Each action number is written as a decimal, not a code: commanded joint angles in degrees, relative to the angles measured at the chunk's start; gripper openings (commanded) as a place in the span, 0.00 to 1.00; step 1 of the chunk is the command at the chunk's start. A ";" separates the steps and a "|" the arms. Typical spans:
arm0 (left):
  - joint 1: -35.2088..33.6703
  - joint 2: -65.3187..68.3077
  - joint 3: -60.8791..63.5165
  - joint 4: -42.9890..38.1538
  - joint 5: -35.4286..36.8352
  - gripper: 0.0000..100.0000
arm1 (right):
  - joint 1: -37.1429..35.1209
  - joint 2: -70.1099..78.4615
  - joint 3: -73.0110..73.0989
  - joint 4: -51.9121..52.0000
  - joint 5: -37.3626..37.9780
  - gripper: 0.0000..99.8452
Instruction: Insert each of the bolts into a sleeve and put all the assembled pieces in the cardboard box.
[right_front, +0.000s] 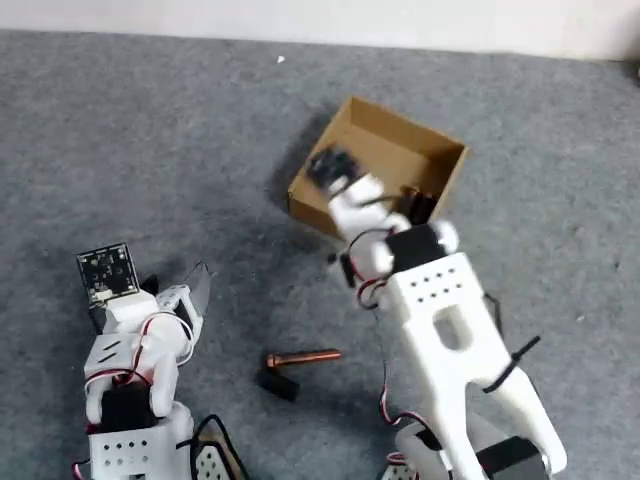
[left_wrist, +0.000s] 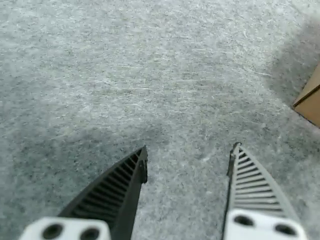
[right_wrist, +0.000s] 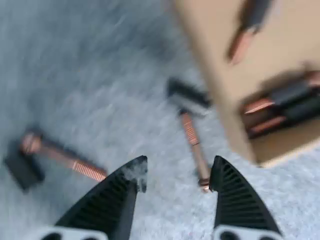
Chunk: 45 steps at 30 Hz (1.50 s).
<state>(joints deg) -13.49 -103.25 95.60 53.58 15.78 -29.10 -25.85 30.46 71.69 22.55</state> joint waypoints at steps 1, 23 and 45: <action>-0.31 -0.48 0.22 -1.05 0.62 0.27 | -2.77 0.84 1.54 -0.40 6.07 0.18; -0.31 -0.48 1.19 -1.41 0.53 0.27 | 1.63 40.22 -25.54 -1.36 19.87 0.18; -0.31 -0.48 1.19 -1.41 0.53 0.27 | 6.81 53.41 -29.93 -8.22 23.47 0.10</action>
<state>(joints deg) -13.49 -103.25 95.96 53.58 15.87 -24.88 26.37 1.80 65.45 45.23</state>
